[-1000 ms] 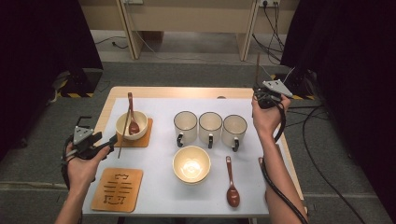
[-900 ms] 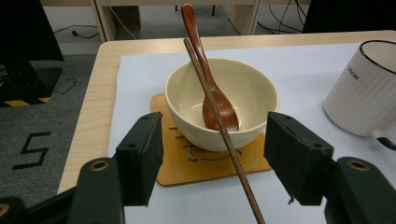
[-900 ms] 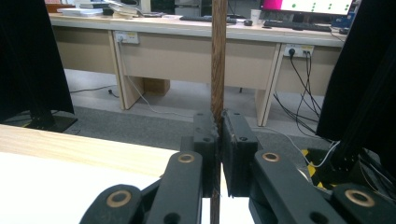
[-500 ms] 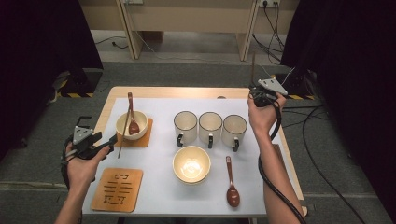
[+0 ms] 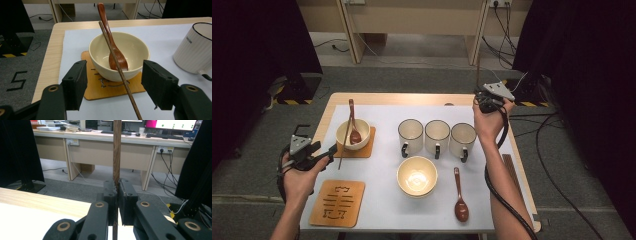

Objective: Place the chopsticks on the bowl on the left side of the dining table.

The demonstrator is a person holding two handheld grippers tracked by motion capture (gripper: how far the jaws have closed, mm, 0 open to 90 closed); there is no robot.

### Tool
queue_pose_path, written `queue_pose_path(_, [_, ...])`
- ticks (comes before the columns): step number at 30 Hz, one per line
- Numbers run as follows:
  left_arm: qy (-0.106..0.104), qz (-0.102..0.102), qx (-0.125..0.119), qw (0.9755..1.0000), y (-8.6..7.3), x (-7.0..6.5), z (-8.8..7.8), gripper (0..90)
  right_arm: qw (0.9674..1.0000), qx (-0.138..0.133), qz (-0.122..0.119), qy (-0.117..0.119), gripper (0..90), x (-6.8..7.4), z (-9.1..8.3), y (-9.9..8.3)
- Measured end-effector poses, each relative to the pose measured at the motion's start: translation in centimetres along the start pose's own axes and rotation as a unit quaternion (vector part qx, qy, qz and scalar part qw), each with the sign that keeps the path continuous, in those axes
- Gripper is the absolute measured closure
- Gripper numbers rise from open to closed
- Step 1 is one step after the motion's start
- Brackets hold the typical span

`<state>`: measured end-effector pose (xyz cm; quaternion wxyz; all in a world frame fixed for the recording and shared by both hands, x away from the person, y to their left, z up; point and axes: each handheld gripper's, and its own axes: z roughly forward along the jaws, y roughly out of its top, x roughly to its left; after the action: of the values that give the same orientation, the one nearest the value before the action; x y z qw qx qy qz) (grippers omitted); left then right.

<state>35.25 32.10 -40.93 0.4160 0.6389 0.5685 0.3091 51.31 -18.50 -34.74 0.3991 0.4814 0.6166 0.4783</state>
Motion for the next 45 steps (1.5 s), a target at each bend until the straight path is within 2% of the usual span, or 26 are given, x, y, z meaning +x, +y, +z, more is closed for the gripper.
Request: queue_pose_path(45, [-0.001, -0.002, -0.001, 1.0000, 0.0, 0.2, 0.0, 36.7, 0.9996, -0.010, -0.002, 0.025, 85.3, 2.8, 1.6, 0.6])
